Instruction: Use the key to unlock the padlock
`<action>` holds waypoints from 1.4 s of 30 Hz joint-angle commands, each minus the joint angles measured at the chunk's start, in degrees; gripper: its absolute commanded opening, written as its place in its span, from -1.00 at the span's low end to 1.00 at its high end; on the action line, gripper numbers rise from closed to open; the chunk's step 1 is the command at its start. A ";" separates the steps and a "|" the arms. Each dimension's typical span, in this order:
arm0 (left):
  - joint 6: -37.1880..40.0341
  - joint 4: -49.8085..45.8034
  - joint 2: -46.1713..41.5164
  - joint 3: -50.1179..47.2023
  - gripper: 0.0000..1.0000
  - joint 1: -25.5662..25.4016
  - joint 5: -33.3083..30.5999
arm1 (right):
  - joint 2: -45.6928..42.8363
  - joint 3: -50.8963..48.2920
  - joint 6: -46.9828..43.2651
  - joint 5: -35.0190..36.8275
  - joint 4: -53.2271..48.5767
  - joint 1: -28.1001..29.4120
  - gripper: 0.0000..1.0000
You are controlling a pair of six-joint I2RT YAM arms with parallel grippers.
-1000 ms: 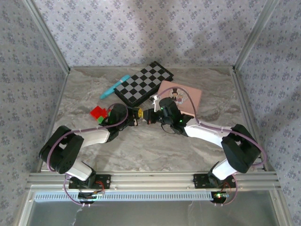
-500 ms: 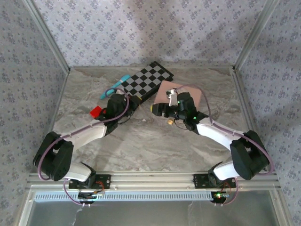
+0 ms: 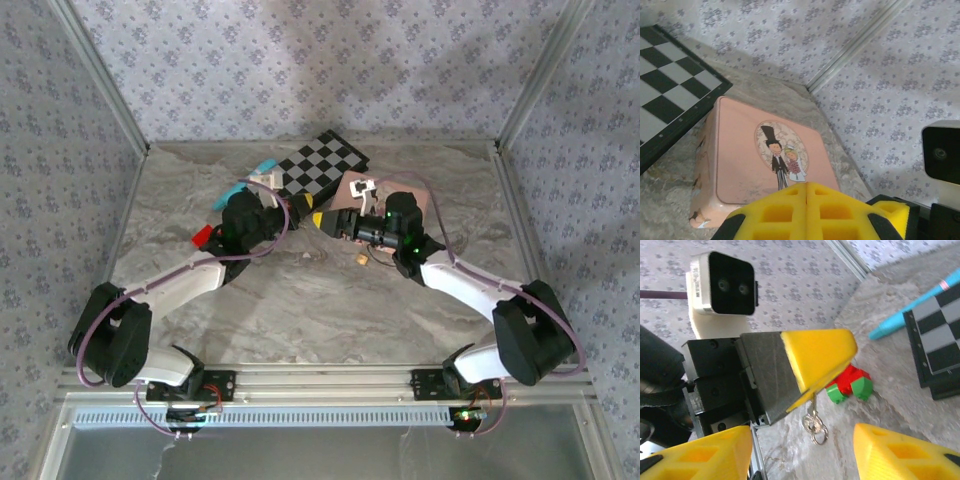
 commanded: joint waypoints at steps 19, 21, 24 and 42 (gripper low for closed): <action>-5.57 10.40 -3.99 -3.57 -1.00 -0.94 -0.02 | 9.41 -1.22 5.23 -0.20 15.92 3.53 -0.95; -6.44 9.67 -4.28 -3.63 -1.00 -1.00 -0.94 | 9.47 -1.52 4.97 -0.11 15.99 3.25 -1.00; -9.48 2.92 -5.75 -2.19 -0.44 -0.35 -4.27 | 8.55 -1.70 1.51 0.47 12.77 2.85 -1.00; -33.44 -19.51 -4.67 3.13 0.03 1.46 -2.68 | 1.96 12.51 -43.64 43.49 -35.60 16.35 -1.00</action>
